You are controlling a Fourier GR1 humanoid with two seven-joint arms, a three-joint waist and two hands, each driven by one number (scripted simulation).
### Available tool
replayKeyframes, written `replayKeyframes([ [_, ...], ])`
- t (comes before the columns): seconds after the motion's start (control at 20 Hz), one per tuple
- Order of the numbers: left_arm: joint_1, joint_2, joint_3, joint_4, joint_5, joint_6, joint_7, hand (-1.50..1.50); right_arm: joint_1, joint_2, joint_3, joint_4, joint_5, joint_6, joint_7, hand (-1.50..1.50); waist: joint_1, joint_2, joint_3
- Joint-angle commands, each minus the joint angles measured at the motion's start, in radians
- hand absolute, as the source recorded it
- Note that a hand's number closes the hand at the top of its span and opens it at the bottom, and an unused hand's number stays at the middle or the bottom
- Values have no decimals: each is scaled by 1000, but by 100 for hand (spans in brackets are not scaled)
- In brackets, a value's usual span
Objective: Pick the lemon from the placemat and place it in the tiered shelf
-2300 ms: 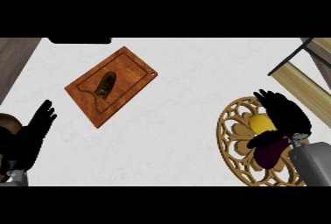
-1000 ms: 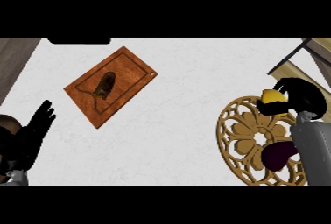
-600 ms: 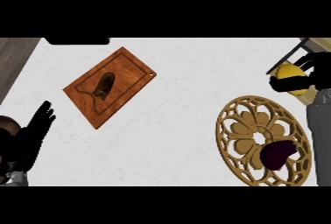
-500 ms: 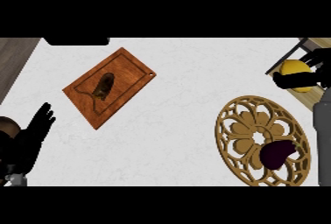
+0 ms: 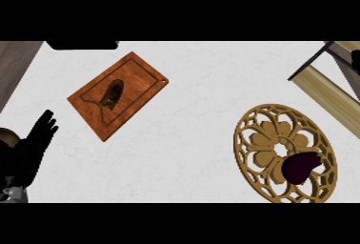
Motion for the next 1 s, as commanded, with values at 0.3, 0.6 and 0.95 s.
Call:
replayKeyframes([
  [0.3,35,-43,-19,5,-34,2,-39,0,-165,-196,-63,-52,-46,112,162,150,10,3,0],
  [0.6,-46,-26,2,1,-15,11,32,0,-245,-362,-40,137,19,184,116,150,12,5,0],
  [0.95,34,-7,25,17,-14,-43,-54,0,-260,-440,-35,373,67,89,-15,150,22,7,0],
])
